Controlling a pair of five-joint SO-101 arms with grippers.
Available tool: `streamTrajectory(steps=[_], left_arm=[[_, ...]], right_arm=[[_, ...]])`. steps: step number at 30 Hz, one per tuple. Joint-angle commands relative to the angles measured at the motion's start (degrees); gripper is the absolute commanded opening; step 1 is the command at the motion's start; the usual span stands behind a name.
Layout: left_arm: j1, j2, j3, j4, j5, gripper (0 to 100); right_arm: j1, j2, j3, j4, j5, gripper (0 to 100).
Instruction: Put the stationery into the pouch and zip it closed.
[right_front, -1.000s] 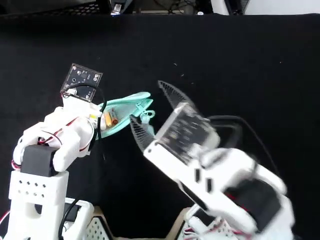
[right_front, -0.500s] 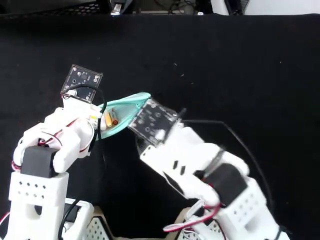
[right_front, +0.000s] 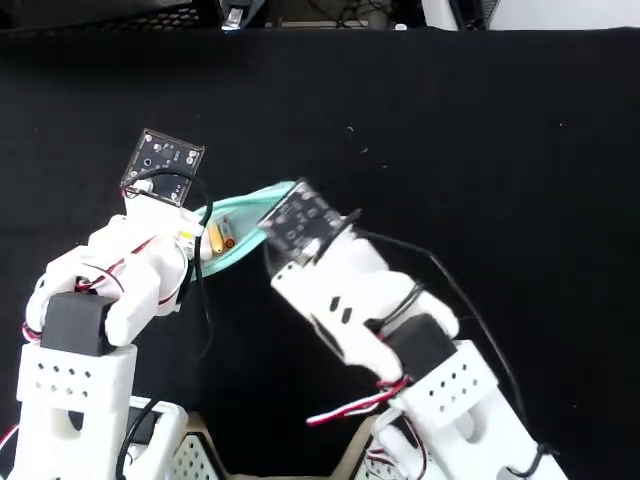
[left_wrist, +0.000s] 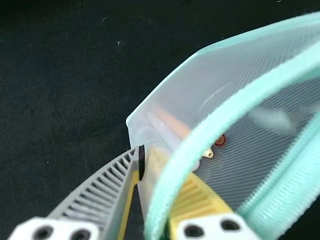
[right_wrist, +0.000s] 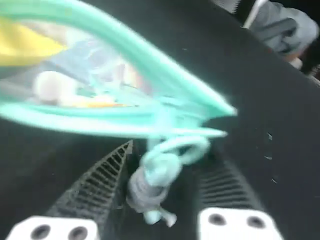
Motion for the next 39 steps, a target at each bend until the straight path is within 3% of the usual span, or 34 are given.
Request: streamTrajectory(steps=[1, 10, 16, 26, 35, 39], left_arm=[[-0.4, 4.57, 5.58, -0.53, -0.53, 3], [-0.4, 3.96, 4.97, -0.53, -0.53, 3], [-0.48, 3.87, 1.98, -0.09, -0.09, 3], [-3.82, 3.87, -1.71, -0.26, 0.0, 3], [-3.82, 3.87, -1.27, -0.35, 0.0, 3], [-3.82, 3.96, -1.19, -0.44, 0.0, 3]], right_arm=[[5.27, -1.36, -0.4, -0.26, 0.26, 1.3], [5.45, -21.76, -0.31, 7.82, 0.62, 1.1], [4.48, -24.66, -0.48, 10.64, 0.62, 1.1], [4.75, -21.05, 2.33, 8.97, 3.43, 1.2], [4.48, -25.71, 15.87, -3.25, 3.16, 1.2], [4.4, -28.53, 17.54, -3.16, -1.58, 1.2]])
